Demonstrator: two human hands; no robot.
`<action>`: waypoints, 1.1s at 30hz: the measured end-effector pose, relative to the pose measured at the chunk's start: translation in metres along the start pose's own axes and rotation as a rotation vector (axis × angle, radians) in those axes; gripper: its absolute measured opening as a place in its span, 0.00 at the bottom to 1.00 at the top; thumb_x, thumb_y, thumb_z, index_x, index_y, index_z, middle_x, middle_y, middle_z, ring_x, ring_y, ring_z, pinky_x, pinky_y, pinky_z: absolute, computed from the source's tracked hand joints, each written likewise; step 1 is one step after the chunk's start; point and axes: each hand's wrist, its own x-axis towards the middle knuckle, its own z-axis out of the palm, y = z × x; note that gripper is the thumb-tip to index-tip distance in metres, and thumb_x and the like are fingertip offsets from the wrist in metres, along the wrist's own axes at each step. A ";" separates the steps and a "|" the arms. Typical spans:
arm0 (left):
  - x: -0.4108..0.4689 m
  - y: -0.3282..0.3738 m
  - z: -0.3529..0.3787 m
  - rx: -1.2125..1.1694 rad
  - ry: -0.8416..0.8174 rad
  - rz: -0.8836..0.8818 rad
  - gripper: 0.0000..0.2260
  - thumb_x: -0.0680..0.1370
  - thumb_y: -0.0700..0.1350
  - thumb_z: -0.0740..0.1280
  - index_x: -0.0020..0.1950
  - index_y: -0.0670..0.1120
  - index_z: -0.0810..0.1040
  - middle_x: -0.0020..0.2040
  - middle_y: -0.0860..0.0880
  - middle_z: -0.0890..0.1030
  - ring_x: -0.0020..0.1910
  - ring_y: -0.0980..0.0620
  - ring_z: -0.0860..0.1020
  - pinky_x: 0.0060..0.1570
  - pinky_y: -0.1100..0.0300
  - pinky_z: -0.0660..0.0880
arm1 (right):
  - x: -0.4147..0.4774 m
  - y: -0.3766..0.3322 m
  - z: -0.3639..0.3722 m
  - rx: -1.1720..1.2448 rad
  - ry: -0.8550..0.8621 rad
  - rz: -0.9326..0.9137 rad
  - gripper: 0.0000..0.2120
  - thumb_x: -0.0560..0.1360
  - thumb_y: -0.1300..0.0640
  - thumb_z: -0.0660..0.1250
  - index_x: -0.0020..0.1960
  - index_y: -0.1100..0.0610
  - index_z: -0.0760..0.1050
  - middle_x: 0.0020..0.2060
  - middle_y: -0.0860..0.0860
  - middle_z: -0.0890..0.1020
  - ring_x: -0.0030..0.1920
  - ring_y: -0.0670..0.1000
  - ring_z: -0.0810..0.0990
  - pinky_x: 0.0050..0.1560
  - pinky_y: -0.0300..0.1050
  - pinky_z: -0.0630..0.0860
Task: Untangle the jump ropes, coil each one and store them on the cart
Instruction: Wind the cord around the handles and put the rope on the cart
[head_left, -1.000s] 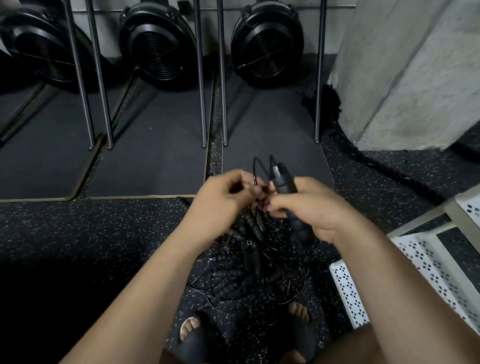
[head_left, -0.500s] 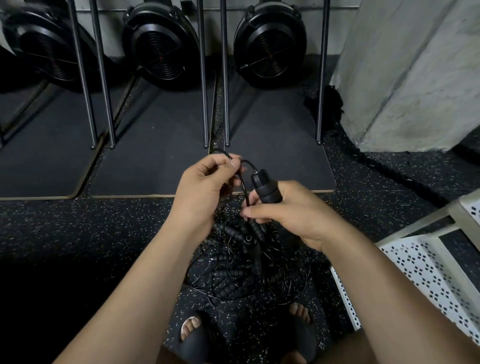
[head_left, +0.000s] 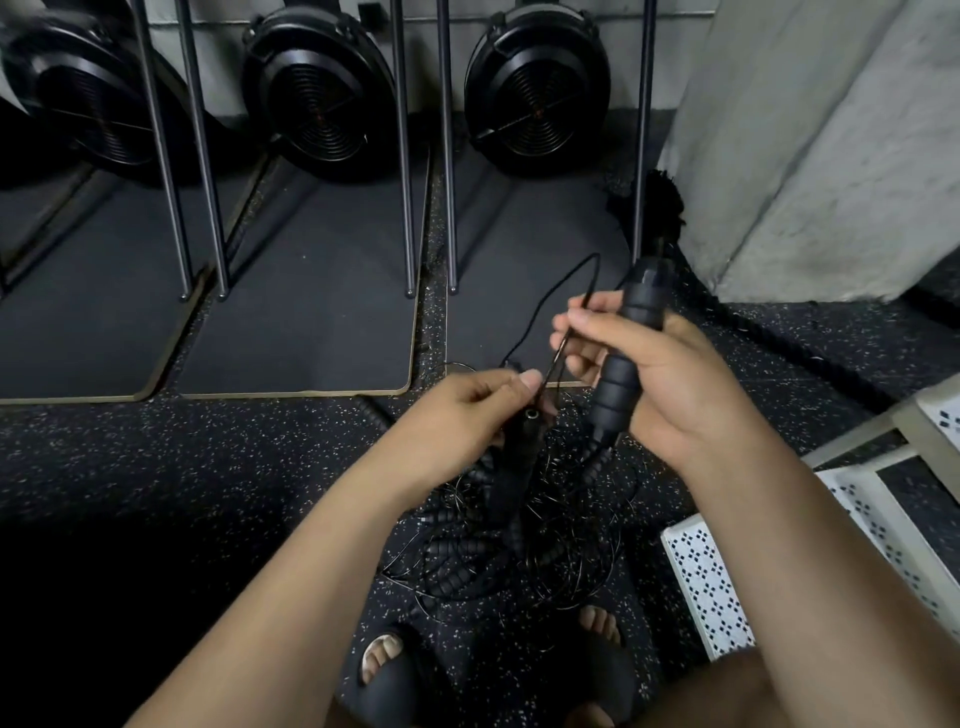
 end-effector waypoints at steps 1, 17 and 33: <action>0.000 -0.001 0.001 0.012 -0.009 0.014 0.20 0.84 0.62 0.66 0.55 0.45 0.85 0.52 0.40 0.87 0.52 0.39 0.86 0.64 0.40 0.78 | 0.001 -0.001 -0.002 0.039 0.033 0.006 0.11 0.75 0.64 0.76 0.56 0.61 0.81 0.48 0.59 0.88 0.48 0.53 0.87 0.45 0.42 0.81; -0.007 0.001 0.013 -0.045 -0.132 0.065 0.12 0.78 0.43 0.78 0.57 0.40 0.80 0.53 0.39 0.82 0.50 0.50 0.79 0.58 0.45 0.76 | 0.010 0.002 -0.010 0.102 0.191 0.093 0.09 0.79 0.65 0.74 0.57 0.62 0.79 0.45 0.58 0.88 0.43 0.52 0.88 0.44 0.44 0.85; 0.007 0.010 -0.024 -0.407 0.272 0.041 0.07 0.82 0.44 0.71 0.45 0.53 0.83 0.45 0.46 0.78 0.46 0.48 0.75 0.43 0.53 0.72 | -0.006 0.038 0.037 -0.317 0.138 -0.001 0.10 0.82 0.52 0.67 0.54 0.59 0.78 0.40 0.54 0.80 0.41 0.52 0.77 0.44 0.51 0.73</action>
